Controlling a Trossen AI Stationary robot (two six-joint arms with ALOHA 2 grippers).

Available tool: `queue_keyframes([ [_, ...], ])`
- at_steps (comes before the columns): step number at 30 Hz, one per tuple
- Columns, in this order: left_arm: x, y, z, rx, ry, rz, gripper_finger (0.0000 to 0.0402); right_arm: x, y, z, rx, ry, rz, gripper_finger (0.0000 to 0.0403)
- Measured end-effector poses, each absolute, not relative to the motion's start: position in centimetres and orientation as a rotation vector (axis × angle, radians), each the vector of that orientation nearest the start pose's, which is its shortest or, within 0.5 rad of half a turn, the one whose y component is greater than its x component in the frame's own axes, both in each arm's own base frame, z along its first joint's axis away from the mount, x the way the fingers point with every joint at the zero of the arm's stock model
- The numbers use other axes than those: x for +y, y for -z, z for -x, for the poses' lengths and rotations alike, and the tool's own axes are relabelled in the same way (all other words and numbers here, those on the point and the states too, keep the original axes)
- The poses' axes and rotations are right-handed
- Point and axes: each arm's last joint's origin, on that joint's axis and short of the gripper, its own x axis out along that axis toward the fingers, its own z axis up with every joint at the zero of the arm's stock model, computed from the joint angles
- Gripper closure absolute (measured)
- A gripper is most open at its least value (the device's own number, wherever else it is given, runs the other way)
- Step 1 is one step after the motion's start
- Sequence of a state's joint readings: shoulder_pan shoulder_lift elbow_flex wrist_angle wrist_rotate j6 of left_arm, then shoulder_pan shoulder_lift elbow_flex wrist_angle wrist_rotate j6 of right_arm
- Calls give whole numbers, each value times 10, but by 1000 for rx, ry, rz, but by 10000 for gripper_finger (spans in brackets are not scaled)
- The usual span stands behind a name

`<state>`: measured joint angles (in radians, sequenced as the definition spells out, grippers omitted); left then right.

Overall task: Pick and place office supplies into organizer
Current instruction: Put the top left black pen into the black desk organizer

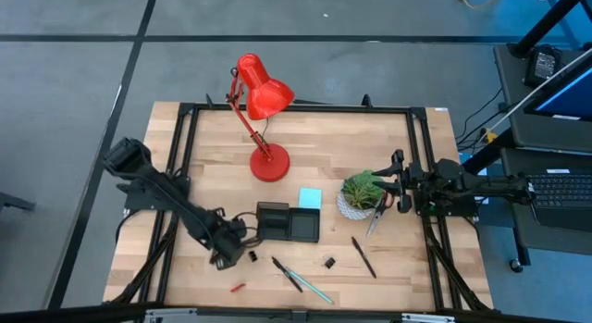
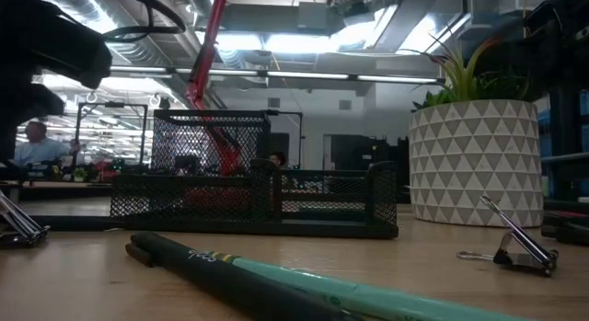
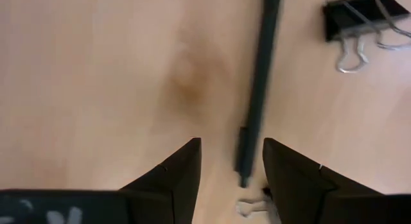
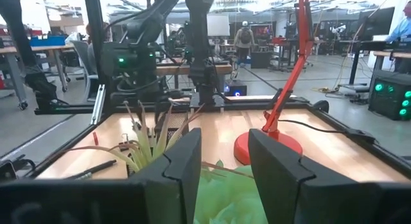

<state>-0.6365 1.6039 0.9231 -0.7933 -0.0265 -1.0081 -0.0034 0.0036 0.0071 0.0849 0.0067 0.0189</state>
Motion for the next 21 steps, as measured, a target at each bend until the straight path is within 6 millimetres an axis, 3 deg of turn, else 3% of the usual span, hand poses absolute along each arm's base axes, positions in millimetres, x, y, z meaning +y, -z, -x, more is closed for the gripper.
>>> queue_keyframes([
  [5, -166, -160, -219, 1492, -263, 342, 226, -1, -174, -97, -88, 9, -15, 271],
  [21, -165, -154, -218, 1536, -303, 303, 202, -1, -174, -97, -88, 9, -14, 271],
])
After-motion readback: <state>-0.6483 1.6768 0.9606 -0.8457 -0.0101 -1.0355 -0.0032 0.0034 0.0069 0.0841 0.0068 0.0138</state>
